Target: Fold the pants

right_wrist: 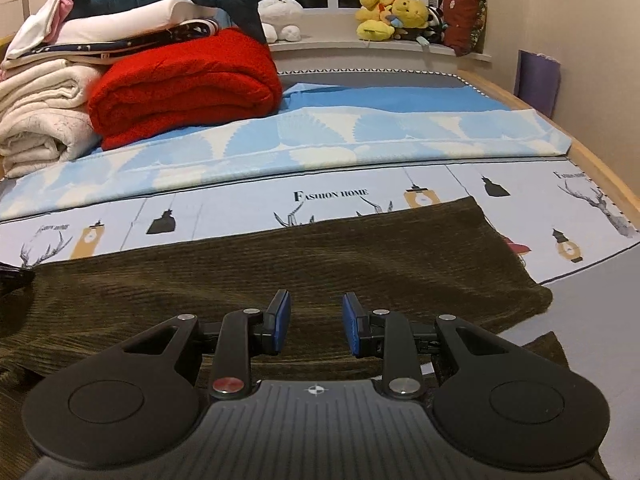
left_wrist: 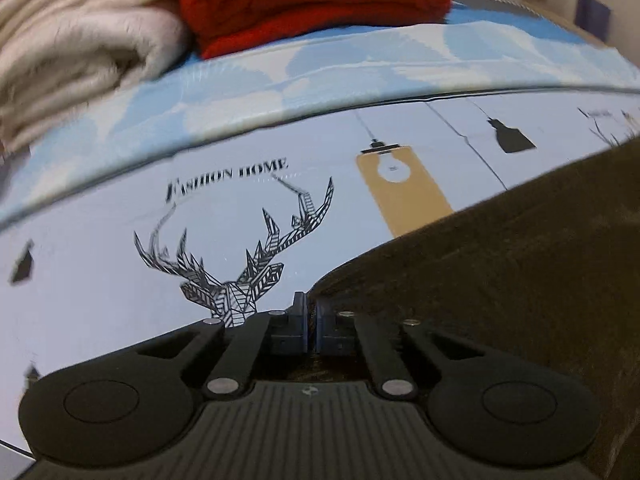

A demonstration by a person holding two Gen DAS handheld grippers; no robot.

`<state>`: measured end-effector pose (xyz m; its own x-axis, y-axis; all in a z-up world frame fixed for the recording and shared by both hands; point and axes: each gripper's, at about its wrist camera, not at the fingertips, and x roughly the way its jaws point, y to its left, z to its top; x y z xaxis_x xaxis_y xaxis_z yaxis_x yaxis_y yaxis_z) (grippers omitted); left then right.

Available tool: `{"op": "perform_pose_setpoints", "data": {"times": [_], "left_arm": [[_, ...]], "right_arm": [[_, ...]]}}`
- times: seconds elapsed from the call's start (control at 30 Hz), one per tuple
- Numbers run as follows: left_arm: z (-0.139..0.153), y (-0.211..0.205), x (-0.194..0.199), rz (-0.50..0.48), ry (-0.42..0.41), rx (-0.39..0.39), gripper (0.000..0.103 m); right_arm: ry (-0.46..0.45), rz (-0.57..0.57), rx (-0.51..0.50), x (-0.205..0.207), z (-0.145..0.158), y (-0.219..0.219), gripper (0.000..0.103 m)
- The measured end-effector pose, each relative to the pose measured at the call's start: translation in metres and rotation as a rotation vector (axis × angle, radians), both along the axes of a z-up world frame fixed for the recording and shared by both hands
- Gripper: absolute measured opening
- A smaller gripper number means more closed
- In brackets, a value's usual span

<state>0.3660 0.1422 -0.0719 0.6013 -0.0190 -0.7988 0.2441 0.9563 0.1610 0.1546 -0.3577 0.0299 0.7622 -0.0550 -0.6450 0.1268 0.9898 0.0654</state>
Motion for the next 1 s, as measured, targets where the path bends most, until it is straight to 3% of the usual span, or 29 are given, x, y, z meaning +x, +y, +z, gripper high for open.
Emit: {"op": "perform_pose_setpoints", "data": {"times": [0.2,0.4,0.63,0.73,0.83,0.9,1.0], "left_arm": [[0.051,-0.021,-0.049,-0.055,-0.073,0.061,0.003],[0.095,-0.058,-0.146,-0.080,-0.094,0.086,0.002],[0.091,-0.077,-0.269,-0.114,0.001,0.052,0.002],[0.086,-0.058,-0.289,-0.075,0.080,-0.067,0.001],[0.082,-0.013,-0.291,0.132,0.146,-0.268,0.003],[0.071,0.017,-0.289,0.273,0.224,-0.418,0.017],[0.053,0.044,-0.282,0.413,0.288,-0.523,0.037]], "right_arm": [[0.018,-0.030,0.000,-0.001,-0.003,-0.008,0.030],[0.039,-0.053,0.029,-0.007,-0.004,-0.015,0.030],[0.044,-0.058,0.079,-0.029,-0.002,-0.016,0.030],[0.037,-0.054,0.081,-0.037,0.000,-0.018,0.030],[0.044,-0.072,0.093,-0.038,0.000,-0.026,0.030],[0.052,-0.091,0.115,-0.037,-0.002,-0.033,0.030],[0.068,-0.126,0.157,-0.035,-0.006,-0.045,0.030]]}}
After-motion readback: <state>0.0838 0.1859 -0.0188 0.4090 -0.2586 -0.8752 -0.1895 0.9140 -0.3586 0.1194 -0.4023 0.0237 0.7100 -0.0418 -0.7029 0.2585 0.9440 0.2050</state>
